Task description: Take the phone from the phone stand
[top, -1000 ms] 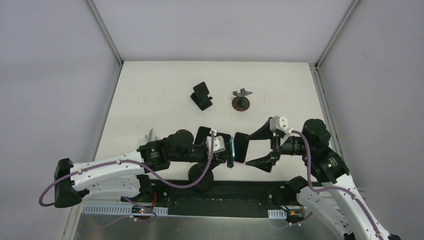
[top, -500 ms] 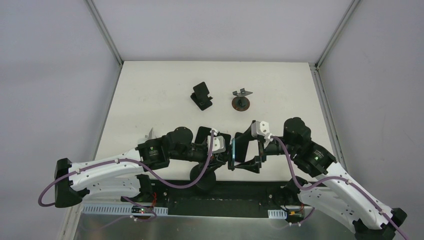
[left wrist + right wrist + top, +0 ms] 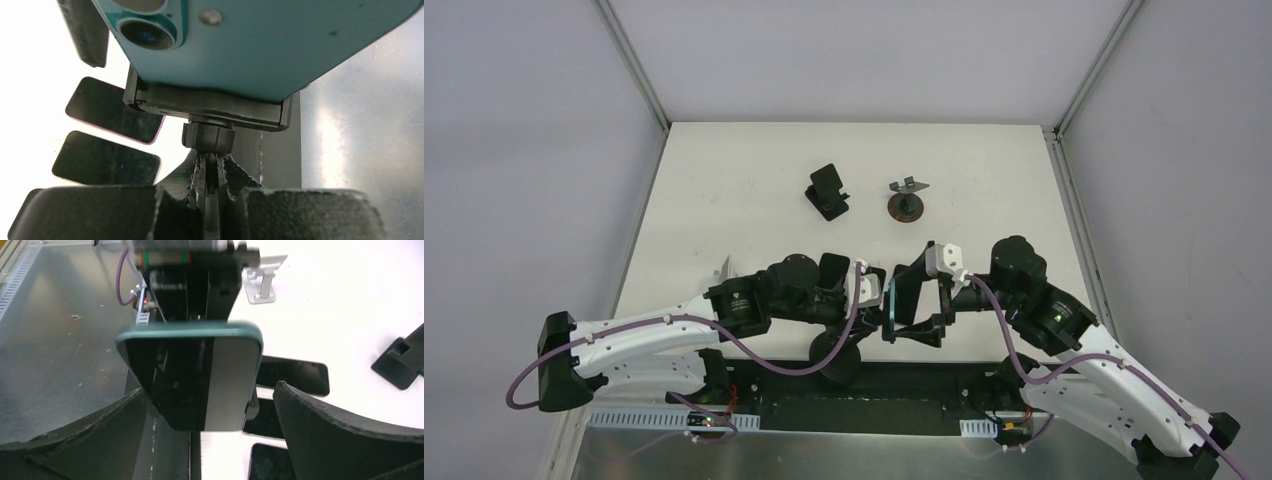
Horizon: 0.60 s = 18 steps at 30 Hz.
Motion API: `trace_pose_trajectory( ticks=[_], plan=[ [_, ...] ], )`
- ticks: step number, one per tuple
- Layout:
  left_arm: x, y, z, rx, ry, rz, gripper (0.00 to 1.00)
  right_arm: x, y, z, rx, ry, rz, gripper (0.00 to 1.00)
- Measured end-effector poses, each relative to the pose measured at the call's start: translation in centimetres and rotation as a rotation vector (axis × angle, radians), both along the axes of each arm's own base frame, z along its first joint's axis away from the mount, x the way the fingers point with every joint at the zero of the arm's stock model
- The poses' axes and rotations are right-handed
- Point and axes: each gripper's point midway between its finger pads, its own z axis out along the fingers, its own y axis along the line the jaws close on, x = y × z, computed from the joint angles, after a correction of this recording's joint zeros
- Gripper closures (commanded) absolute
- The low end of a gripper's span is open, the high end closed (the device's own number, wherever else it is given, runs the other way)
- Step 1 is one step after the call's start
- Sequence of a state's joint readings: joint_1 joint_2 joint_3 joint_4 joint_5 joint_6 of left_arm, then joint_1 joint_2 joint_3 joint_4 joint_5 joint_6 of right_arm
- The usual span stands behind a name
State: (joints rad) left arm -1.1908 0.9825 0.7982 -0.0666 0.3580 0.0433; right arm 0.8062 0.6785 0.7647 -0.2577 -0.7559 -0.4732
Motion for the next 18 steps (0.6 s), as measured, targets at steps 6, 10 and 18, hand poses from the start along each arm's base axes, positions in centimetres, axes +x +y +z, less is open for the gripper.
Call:
trace_pose_trajectory(
  ticks=[6, 10, 18],
  plan=[
    [0.2, -0.6, -0.6, 0.012, 0.005, 0.002, 1.0, 0.4, 0.2, 1.8, 0.036, -0.035, -0.012, 0.01],
    [0.5, -0.7, -0.4, 0.004, -0.003, 0.016, 1.0, 0.4, 0.3, 2.6, 0.052, -0.037, -0.019, 0.01],
    [0.9, -0.7, -0.6, 0.011, -0.007, 0.032, 1.0, 0.8, 0.8, 2.0, 0.07, 0.004, -0.065, 0.01]
  ],
)
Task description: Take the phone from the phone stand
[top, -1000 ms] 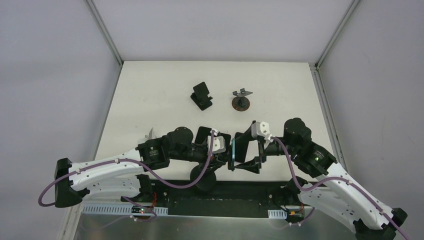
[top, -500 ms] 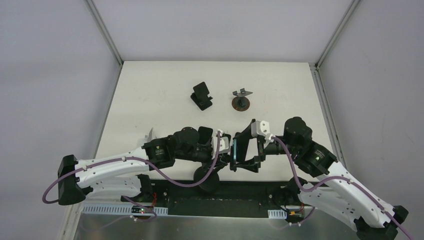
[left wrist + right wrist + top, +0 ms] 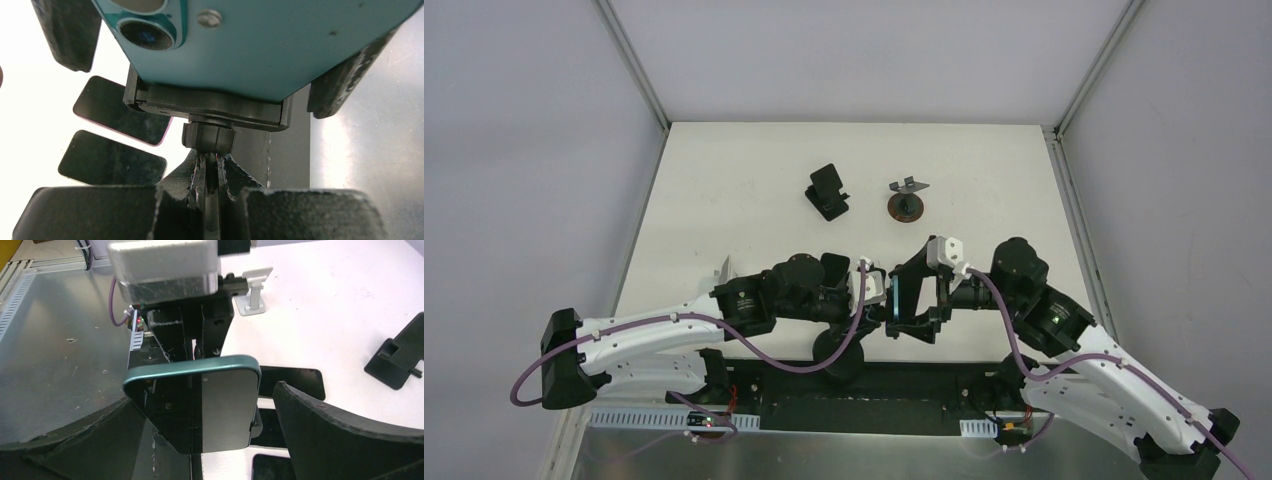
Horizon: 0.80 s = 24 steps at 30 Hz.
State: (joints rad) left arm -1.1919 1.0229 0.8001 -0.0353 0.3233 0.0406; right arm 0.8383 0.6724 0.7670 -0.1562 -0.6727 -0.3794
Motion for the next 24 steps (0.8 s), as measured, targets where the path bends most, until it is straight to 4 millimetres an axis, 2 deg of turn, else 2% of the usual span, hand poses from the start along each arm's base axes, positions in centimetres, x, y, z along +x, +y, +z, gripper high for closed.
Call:
trace_pose_trajectory(
  ticks=[6, 14, 24],
  plan=[
    [0.2, 0.0, -0.1, 0.005, -0.003, 0.011, 1.0, 0.1, 0.0, -1.7, -0.018, 0.045, -0.023, 0.02],
    [0.2, -0.1, 0.1, 0.001, -0.003, 0.011, 1.0, 0.1, 0.1, -1.5, -0.01, 0.045, -0.022, 0.04],
    [-0.1, -0.1, 0.1, -0.002, 0.006, -0.009, 1.0, -0.6, 0.3, -1.7, -0.018, 0.065, 0.025, 0.01]
  ],
)
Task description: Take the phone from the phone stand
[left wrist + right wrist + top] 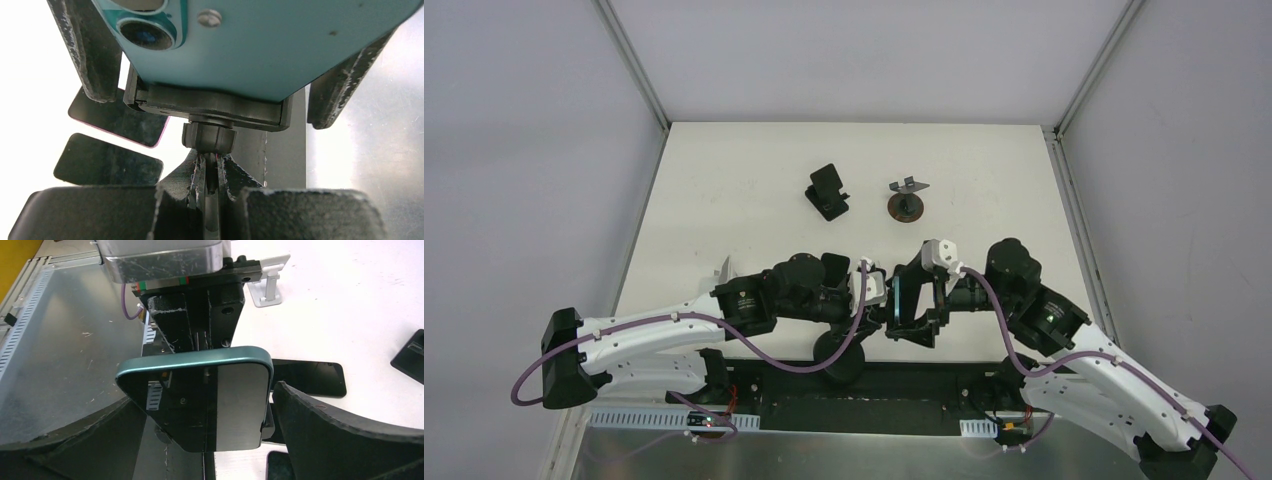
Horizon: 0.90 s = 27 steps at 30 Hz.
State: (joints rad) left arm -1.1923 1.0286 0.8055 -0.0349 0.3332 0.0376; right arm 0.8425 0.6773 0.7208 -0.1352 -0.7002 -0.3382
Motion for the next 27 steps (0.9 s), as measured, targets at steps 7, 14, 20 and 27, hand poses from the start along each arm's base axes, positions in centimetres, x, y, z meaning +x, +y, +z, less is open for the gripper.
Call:
trace_pose_trajectory(
  ticks=[7, 14, 20, 27],
  plan=[
    [-0.1, 0.0, 0.0, -0.001, 0.003, -0.007, 1.0, -0.6, -0.1, 0.8, 0.006, -0.001, 0.03, 0.03],
    [-0.1, -0.1, -0.4, 0.011, 0.007, -0.007, 1.0, -0.7, 0.0, 1.3, 0.007, -0.004, 0.041, 0.24],
    [-0.1, -0.1, -0.6, 0.018, 0.012, -0.006, 1.0, -0.4, 0.2, 0.4, -0.026, 0.019, 0.039, 0.02],
    [-0.1, -0.2, -0.4, 0.011, 0.008, -0.007, 1.0, -0.4, 0.1, 0.1, -0.037, 0.023, 0.039, 0.29]
  ],
)
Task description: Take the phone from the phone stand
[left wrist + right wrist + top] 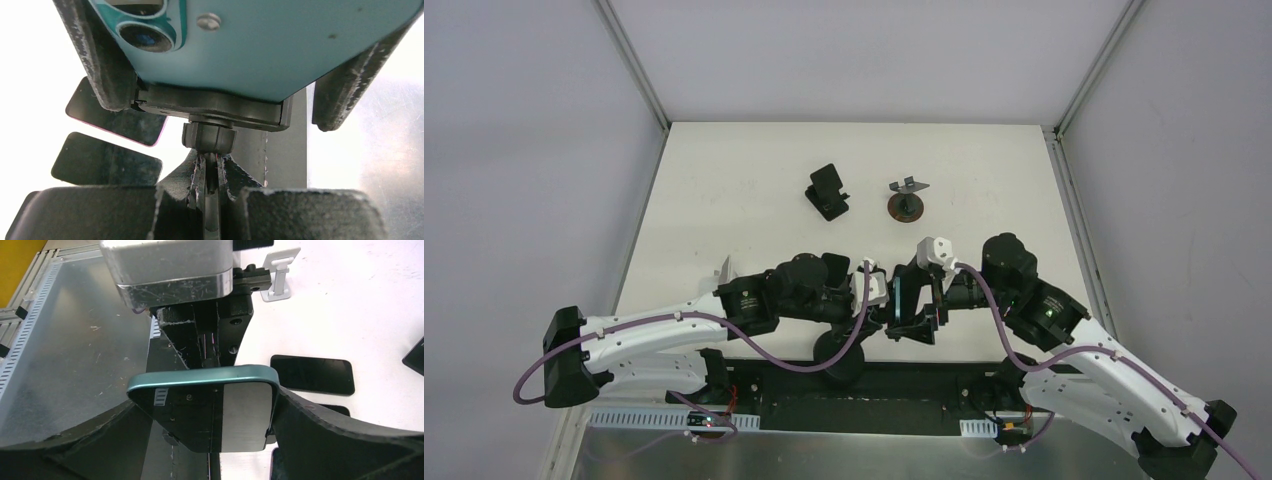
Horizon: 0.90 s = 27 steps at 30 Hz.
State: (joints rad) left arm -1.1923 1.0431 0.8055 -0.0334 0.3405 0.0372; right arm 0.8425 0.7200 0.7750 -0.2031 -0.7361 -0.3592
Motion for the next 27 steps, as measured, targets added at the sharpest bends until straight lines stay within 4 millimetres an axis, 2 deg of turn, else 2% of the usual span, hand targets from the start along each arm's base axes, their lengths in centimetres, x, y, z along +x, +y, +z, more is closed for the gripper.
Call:
trace_pose_trajectory(
  ticks=[1, 4, 6, 8, 12, 18, 27],
  plan=[
    [0.0, 0.0, 0.0, 0.0, 0.0, 0.0, 1.0, 0.0, 0.0, 0.0, -0.001, 0.002, 0.0, 0.39],
    [-0.1, 0.0, 0.0, -0.001, 0.003, -0.003, 0.98, 0.1, 0.0, -0.1, -0.002, -0.015, 0.0, 0.62],
    [-0.2, 0.0, 0.0, -0.002, 0.01, -0.008, 0.9, 0.0, 0.0, -0.1, -0.003, -0.016, 0.006, 0.78],
    [-0.3, 0.0, 0.0, -0.003, 0.01, -0.014, 0.74, 0.0, 0.0, -0.1, -0.004, -0.014, 0.008, 0.8],
    [-0.2, -0.3, 0.5, -0.023, -0.002, -0.018, 0.59, -0.1, -0.1, -0.4, -0.011, -0.002, 0.007, 0.86],
    [0.0, -1.1, 2.7, -0.107, -0.035, -0.021, 0.51, -0.4, 0.0, -0.8, -0.013, 0.024, 0.015, 0.99],
    [-0.3, -1.3, 3.0, -0.127, -0.034, -0.045, 0.51, -0.7, -0.2, -0.8, 0.001, 0.02, 0.025, 1.0]
  ],
)
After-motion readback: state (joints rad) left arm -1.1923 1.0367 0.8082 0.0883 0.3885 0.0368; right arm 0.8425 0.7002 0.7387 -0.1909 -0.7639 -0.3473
